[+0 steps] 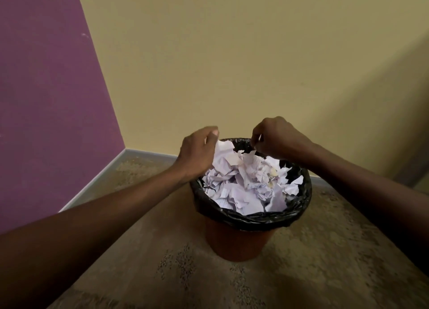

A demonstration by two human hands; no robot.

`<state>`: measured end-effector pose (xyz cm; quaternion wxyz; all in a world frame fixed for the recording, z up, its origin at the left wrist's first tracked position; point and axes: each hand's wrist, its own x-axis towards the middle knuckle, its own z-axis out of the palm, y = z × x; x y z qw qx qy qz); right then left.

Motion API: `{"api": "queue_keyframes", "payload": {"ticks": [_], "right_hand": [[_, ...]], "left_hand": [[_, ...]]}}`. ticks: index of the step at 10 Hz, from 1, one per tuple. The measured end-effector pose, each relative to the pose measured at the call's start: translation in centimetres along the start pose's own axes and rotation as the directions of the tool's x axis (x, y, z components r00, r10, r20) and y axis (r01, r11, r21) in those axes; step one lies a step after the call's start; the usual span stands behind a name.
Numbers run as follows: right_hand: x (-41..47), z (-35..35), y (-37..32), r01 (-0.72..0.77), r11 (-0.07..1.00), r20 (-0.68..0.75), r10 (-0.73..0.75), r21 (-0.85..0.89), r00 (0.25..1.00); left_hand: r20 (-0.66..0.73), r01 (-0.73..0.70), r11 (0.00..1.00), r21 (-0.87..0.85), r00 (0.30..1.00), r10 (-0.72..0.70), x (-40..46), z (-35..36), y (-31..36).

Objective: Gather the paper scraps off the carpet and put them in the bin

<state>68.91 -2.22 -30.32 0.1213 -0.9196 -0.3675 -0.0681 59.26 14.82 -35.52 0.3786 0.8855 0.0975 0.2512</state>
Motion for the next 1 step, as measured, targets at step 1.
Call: {"api": "queue_keyframes", "payload": {"ticks": [1], "right_hand": [[0.57,1.94,0.19,0.018,0.999,-0.191,-0.026,-0.041,0.981]], "left_hand": [[0.03,-0.032,0.993,0.115,0.999,0.029,0.5,-0.12,-2.1]]}}
